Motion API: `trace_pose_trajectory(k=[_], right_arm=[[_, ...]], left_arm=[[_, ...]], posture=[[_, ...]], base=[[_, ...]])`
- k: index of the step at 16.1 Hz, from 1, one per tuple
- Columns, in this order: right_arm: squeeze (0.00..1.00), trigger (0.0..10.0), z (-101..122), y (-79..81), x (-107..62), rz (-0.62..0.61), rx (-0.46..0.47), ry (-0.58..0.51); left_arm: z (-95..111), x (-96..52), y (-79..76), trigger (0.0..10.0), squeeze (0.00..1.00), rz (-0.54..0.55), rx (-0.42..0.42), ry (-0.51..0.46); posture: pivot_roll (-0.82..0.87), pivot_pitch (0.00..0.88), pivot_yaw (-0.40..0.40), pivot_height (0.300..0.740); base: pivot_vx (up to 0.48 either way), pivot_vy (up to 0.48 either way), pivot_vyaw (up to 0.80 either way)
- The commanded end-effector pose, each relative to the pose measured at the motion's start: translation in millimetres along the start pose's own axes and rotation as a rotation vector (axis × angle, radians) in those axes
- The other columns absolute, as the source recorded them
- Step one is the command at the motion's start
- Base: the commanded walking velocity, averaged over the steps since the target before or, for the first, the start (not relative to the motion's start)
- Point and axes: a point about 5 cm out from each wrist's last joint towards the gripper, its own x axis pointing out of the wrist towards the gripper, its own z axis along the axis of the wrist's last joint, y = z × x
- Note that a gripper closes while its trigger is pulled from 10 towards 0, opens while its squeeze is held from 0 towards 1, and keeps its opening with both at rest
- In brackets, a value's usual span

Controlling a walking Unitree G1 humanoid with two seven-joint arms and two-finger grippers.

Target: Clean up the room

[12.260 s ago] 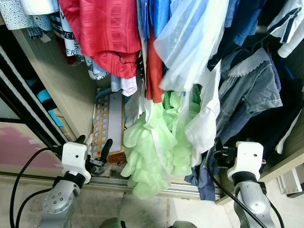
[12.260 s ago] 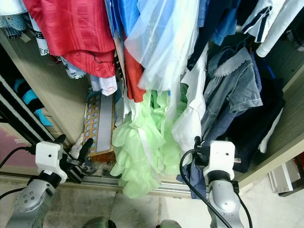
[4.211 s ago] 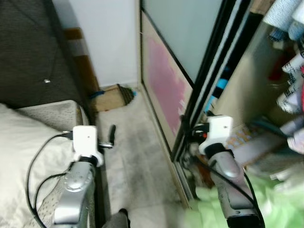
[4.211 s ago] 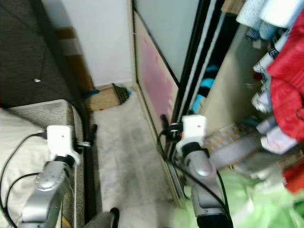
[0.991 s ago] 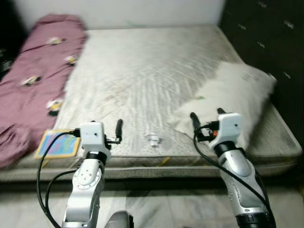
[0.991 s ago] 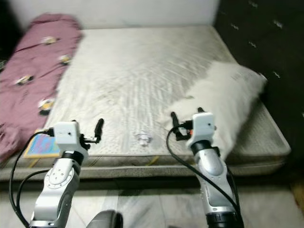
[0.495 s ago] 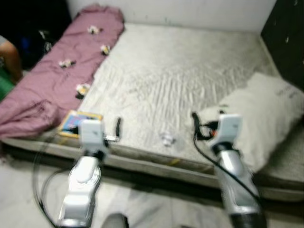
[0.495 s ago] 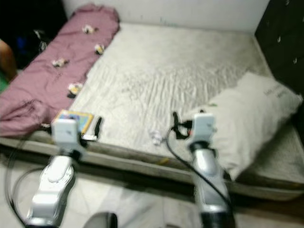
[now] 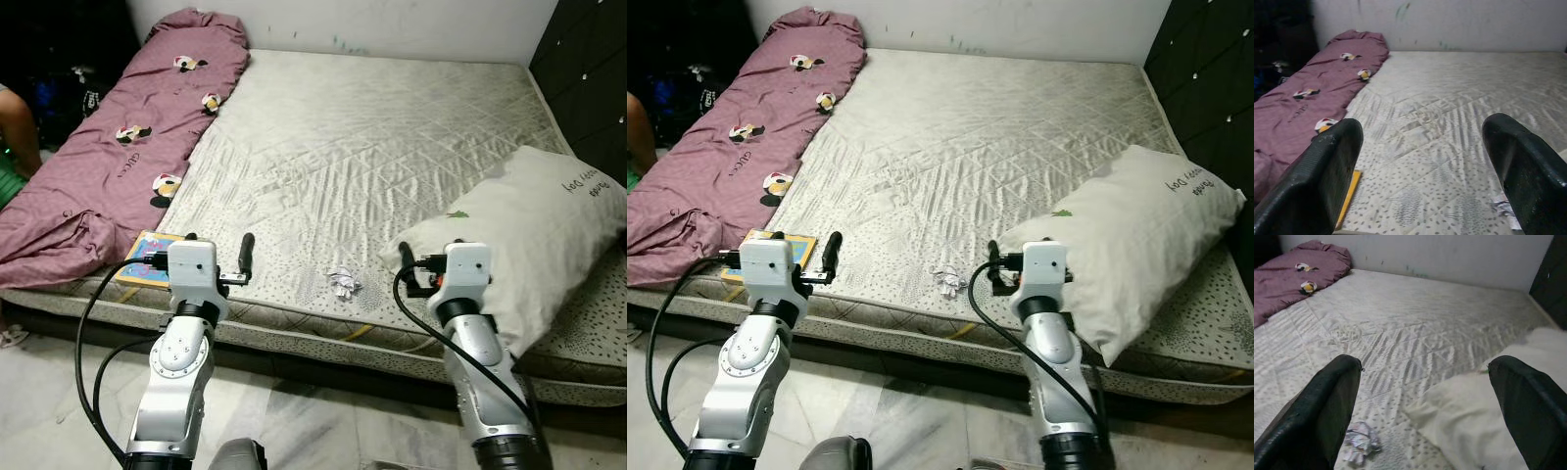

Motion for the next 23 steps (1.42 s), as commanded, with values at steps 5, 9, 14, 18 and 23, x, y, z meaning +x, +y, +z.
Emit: trace_pose_trajectory(k=[5,9,14,18,23], right_arm=[[0.0,10.0,4,6.9,8.0,0.051,0.056,0.0],[0.0,10.0,6,6.4,6.9,0.059,0.098,-0.006],[0.0,10.0,8,7.5,6.2,0.069,0.124,-0.017],[0.0,10.0,4,5.8,7.4,0.054,0.132,0.012],[0.0,10.0,2,6.2,7.2,0.052,0.106,0.026]], left_arm=[[-4,-3.2,-2.9,10.0,0.0,-0.016,0.015,0.007],[-4,-2.0,-5.2,10.0,0.0,-0.024,0.009,0.006],[-4,-1.8,-7.5,10.0,0.0,-0.032,0.005,0.006],[-7,-0.6,-7.0,10.0,0.0,-0.018,-0.008,0.028],[-10,-1.3,-5.7,10.0,0.0,-0.005,-0.045,0.056]], posture=[[0.0,0.061,-0.005,0.74],[0.0,0.053,-0.011,0.74],[0.0,0.053,-0.012,0.74],[0.0,0.073,-0.017,0.74],[0.0,0.079,-0.023,0.74]], base=[[0.255,0.0,0.0],[0.313,0.0,0.0],[0.322,0.0,0.0],[0.141,0.0,-0.2],[0.0,0.179,-0.32]])
